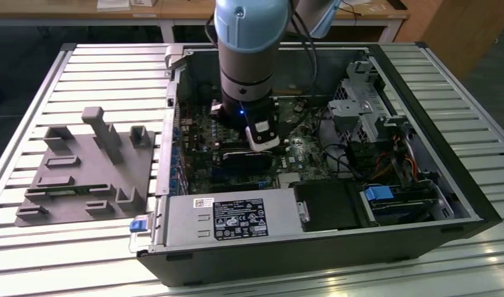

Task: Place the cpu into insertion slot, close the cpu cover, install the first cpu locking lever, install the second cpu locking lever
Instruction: 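Install the second cpu locking lever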

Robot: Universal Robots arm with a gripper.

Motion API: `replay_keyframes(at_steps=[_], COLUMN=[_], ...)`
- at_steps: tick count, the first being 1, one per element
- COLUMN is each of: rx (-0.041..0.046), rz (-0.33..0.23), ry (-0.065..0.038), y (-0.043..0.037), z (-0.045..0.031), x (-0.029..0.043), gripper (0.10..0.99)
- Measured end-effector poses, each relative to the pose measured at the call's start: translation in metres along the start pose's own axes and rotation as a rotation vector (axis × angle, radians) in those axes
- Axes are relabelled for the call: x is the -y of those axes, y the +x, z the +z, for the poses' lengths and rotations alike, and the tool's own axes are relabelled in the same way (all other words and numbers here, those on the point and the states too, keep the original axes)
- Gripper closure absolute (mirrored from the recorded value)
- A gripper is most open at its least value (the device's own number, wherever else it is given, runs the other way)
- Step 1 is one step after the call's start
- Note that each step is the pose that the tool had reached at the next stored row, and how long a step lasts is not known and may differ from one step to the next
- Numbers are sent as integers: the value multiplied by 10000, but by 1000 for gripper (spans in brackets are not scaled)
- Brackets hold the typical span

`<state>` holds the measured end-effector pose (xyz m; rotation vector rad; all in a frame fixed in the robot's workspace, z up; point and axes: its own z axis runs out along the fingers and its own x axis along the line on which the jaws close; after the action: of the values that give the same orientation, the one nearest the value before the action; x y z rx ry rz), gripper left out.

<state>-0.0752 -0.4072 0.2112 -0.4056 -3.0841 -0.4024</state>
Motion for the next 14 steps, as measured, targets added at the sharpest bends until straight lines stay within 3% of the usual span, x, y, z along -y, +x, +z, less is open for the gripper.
replay_keyframes(at_steps=[6, 11, 14], rx=[-36, -93, -113], rz=[-2, 4, 7], ry=[-199, -485, -590], y=[33, 31, 33], z=[55, 82, 94], x=[34, 71, 110], gripper=[984, 984, 984])
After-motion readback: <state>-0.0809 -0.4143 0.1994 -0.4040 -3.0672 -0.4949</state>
